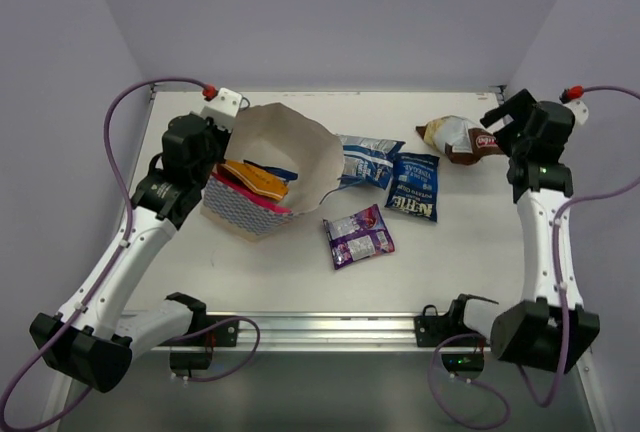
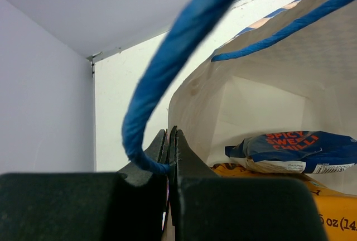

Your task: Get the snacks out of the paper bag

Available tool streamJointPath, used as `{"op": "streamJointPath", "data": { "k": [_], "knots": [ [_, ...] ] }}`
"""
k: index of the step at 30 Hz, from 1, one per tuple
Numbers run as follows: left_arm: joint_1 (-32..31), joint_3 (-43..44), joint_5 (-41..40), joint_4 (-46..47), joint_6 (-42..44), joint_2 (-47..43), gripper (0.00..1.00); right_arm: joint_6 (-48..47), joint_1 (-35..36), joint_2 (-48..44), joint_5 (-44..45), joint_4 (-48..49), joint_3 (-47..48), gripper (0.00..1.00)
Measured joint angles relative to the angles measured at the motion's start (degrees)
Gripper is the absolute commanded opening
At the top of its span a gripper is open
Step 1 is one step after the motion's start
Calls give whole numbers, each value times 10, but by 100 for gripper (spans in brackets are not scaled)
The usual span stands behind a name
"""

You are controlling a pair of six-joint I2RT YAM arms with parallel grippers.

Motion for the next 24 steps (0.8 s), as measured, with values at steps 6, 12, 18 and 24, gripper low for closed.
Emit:
{"op": "streamJointPath", "data": {
  "k": [6, 12, 18, 24],
  "knots": [
    [0, 0, 17, 10, 14, 3, 0, -76, 132, -132, -43, 24, 7, 94],
    [0, 0, 49, 18, 31, 3, 0, -178, 396, -66, -124, 71, 56, 90],
    [0, 0, 82, 20, 44, -1, 0, -241, 570, 71, -141, 78, 108, 82],
    [0, -5, 89, 22, 51, -13, 0, -262, 640, 153, -136, 83, 138, 81]
  ]
}}
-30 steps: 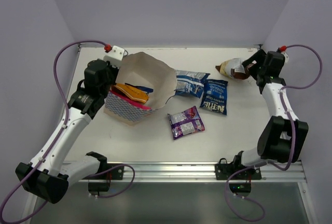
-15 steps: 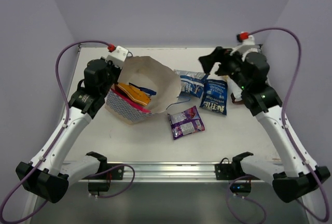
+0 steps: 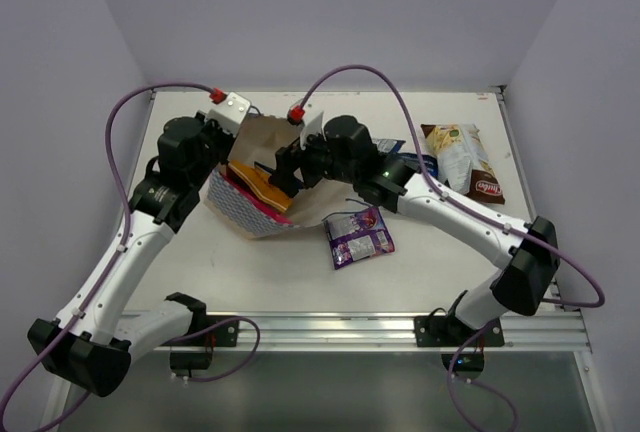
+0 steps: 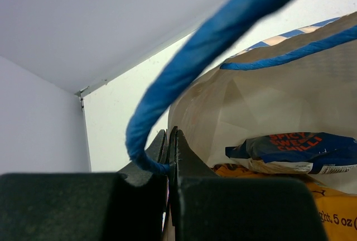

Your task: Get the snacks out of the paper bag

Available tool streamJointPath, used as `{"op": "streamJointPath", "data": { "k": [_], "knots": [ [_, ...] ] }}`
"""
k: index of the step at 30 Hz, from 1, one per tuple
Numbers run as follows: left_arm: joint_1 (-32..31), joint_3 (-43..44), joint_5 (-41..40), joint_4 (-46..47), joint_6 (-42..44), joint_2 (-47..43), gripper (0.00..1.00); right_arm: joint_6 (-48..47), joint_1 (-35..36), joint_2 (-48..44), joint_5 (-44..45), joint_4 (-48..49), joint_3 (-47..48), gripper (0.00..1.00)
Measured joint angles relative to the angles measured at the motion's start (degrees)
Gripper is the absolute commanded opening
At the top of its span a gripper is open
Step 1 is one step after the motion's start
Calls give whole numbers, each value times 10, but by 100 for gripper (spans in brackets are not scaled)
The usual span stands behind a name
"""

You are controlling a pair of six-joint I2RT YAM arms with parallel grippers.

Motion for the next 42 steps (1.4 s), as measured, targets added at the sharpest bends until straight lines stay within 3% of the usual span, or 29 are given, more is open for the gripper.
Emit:
{"op": "streamJointPath", "data": {
  "k": [8, 20, 32, 34, 36, 37, 40, 42],
  "knots": [
    [0, -6, 5, 1, 2, -2, 0, 6, 35, 44, 43, 1, 14, 84],
    [0, -10, 9, 1, 2, -12, 0, 38, -30, 45, 78, 2, 6, 73],
    [0, -14, 14, 0, 2, -12, 0, 26, -24, 169, 39, 31, -15, 80],
    [0, -15, 14, 0, 2, -12, 0, 21, -23, 180, 33, 41, -16, 74],
    [0, -15, 14, 0, 2, -12, 0, 16, -23, 185, 25, 53, -16, 60],
    [0, -15, 14, 0, 2, -12, 0, 12, -23, 186, 23, 59, -16, 36],
    [0, -16, 13, 0, 2, -12, 0, 3, -23, 186, 16, 75, -16, 0],
    [0, -16, 10, 0, 2, -12, 0, 0, -23, 184, 13, 81, -16, 0]
  ]
}}
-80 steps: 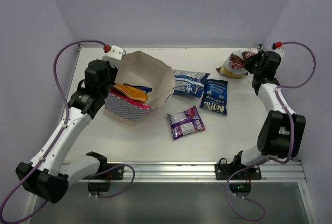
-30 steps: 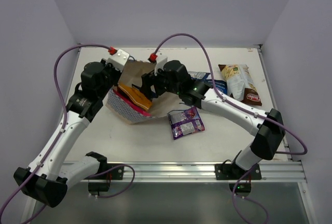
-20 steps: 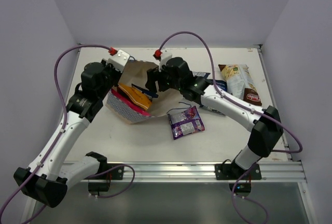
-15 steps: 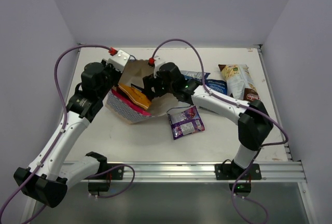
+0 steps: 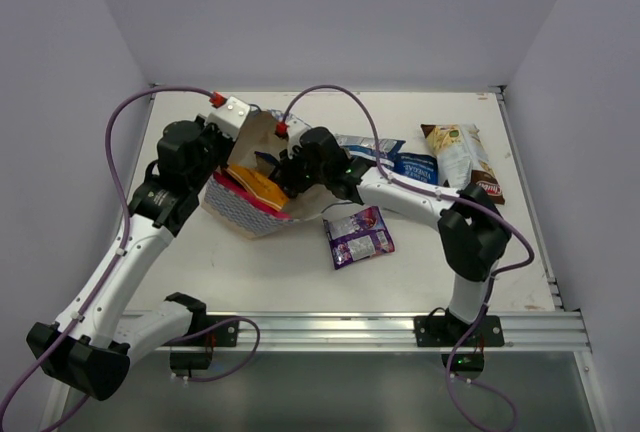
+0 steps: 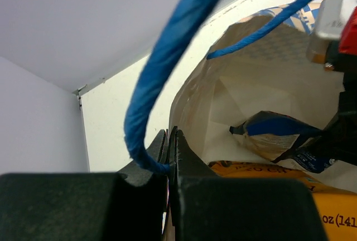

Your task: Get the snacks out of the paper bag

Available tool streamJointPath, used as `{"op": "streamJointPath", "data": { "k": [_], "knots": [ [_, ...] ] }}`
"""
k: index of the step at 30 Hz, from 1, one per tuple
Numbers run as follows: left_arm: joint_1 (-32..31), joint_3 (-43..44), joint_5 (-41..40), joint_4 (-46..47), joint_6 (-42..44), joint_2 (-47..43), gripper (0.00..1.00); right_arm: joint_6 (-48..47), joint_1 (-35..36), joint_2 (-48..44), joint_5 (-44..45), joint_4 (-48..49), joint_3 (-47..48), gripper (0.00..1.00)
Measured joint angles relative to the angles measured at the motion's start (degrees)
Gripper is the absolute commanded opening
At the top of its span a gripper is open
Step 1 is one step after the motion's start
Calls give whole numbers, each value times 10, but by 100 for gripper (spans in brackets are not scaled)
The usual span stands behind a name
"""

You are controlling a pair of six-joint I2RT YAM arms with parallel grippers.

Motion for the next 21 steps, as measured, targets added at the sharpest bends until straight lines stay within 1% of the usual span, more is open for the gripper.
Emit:
{"op": "streamJointPath", "data": {
  "k": [4, 9, 13, 18, 21],
  "knots": [
    [0, -1, -10, 1, 0, -2, 0, -7, 0, -37, -2, -4, 0, 0],
    [0, -1, -19, 1, 0, -5, 0, -22, 0, -131, 3, -3, 4, 0],
    [0, -1, -42, 1, 0, -5, 0, -38, 0, -206, 19, -5, 21, 0],
    [0, -1, -85, 1, -1, 0, 0, -55, -7, -301, 55, -13, 18, 0],
    [0, -1, -115, 2, -1, 9, 0, -59, -26, -366, 101, -17, -6, 0]
  ]
}}
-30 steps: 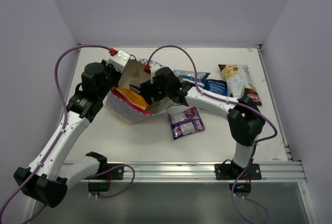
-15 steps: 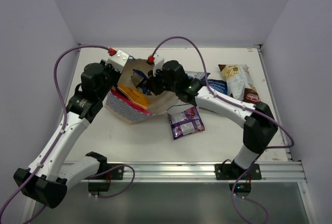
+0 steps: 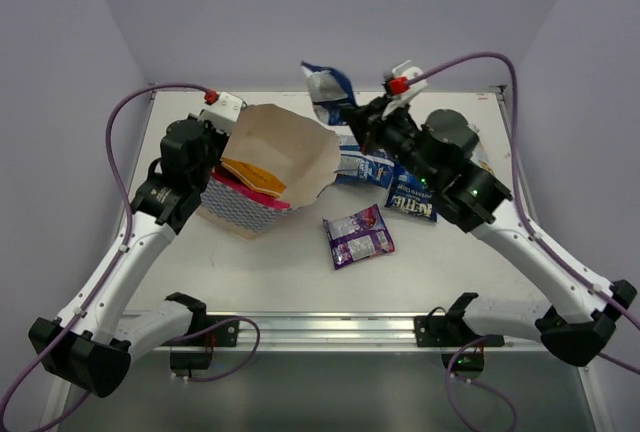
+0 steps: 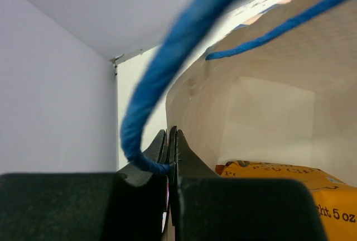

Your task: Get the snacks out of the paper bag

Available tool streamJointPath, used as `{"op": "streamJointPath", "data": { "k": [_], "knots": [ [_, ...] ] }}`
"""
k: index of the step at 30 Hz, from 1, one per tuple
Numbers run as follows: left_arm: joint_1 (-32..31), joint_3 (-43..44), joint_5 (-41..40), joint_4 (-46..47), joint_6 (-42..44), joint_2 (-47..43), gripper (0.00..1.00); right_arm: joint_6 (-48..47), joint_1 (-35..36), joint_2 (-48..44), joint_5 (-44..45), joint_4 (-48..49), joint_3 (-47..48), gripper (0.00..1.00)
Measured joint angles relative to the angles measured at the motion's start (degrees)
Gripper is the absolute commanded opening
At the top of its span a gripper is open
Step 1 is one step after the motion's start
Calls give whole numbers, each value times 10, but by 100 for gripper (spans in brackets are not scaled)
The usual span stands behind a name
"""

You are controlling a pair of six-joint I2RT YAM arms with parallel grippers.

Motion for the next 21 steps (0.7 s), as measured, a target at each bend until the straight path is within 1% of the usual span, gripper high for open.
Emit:
{"op": "streamJointPath", "data": {
  "k": [4, 6, 9, 12, 17, 19, 21],
  "knots": [
    [1, 0, -42, 7, -2, 16, 0, 17, -52, -85, 104, -24, -53, 0],
    [4, 0, -57, 12, -8, 23, 0, 43, -80, -114, 157, -53, -88, 0],
    [7, 0, -68, 18, -14, 29, 0, 91, -102, -141, 216, -117, -143, 0],
    [7, 0, -73, 24, -19, 31, 0, 160, -106, -147, 247, -207, -204, 0],
    [7, 0, -73, 28, -21, 31, 0, 284, -106, -134, 256, -357, -278, 1],
    [7, 0, -73, 29, -20, 31, 0, 325, -106, -125, 252, -401, -301, 12],
    [7, 0, -72, 29, -20, 31, 0, 348, -107, -122, 237, -419, -322, 23]
  ]
}}
